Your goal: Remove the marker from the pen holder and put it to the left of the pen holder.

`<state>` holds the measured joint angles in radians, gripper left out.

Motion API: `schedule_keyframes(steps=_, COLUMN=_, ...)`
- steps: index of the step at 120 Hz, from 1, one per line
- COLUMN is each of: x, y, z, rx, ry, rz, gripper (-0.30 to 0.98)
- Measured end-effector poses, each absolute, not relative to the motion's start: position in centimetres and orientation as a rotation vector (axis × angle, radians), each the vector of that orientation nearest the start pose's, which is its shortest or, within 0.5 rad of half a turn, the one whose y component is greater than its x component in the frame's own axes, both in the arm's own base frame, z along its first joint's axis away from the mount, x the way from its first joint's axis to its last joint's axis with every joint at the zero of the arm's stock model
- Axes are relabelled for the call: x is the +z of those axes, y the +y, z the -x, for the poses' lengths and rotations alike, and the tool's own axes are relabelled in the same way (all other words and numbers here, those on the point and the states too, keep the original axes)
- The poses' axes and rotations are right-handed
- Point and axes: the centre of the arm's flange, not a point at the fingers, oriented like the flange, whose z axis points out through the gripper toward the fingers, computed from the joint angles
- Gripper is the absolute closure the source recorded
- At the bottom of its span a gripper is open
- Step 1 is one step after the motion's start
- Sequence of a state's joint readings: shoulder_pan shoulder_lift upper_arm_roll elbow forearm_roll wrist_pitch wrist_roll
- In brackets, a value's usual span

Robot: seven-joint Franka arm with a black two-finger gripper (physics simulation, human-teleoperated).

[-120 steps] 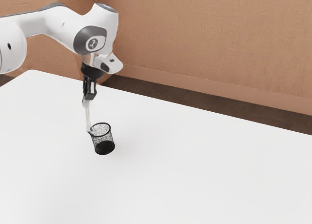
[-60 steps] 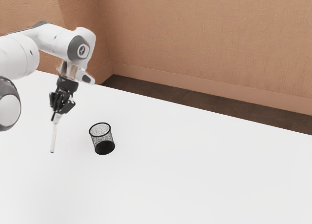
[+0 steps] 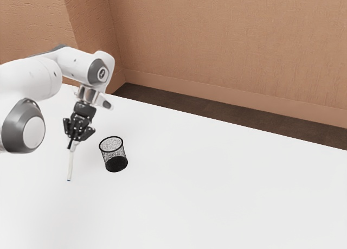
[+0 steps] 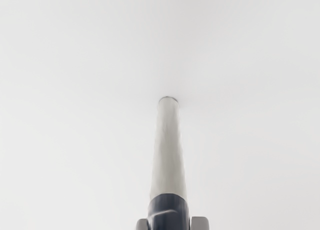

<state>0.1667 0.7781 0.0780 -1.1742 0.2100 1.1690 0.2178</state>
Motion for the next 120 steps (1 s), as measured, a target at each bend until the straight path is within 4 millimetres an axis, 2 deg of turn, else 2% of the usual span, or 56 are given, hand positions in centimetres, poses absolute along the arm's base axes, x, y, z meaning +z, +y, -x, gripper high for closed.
schedule_keyframes(steps=28, x=29.0, y=17.9, z=-63.8, rx=1.193, ry=-0.119, rz=2.783, gripper=0.75)
schedule_keyframes(steps=40, x=28.7, y=17.9, z=-63.9, rx=1.182, ry=-0.139, rz=2.785, gripper=0.63)
schedule_keyframes(steps=62, x=28.5, y=17.8, z=-64.1, rx=1.163, ry=-0.163, rz=2.788, gripper=0.28)
schedule_keyframes(steps=72, x=29.6, y=17.5, z=-64.3, rx=1.134, ry=-0.17, rz=2.808, gripper=0.19)
schedule_keyframes(steps=76, x=31.5, y=16.6, z=-64.5, rx=1.094, ry=-0.155, rz=2.834, gripper=0.16)
schedule_keyframes(steps=82, x=37.0, y=14.6, z=-63.5, rx=1.006, ry=-0.119, rz=2.881, gripper=0.13)
schedule_keyframes(steps=95, x=52.1, y=10.6, z=-56.2, rx=0.67, ry=-0.048, rz=2.968, gripper=0.08)
schedule_keyframes(steps=100, x=56.5, y=9.1, z=-53.3, rx=0.522, ry=-0.019, rz=2.994, gripper=0.06)
schedule_keyframes(steps=104, x=59.0, y=8.2, z=-52.3, rx=0.42, ry=0.002, rz=3.012, gripper=0.05)
schedule_keyframes(steps=110, x=61.8, y=7.0, z=-51.9, rx=0.298, ry=0.036, rz=3.032, gripper=0.04)
schedule_keyframes(steps=120, x=63.4, y=5.1, z=-52.4, rx=0.2, ry=0.097, rz=3.064, gripper=0.03)
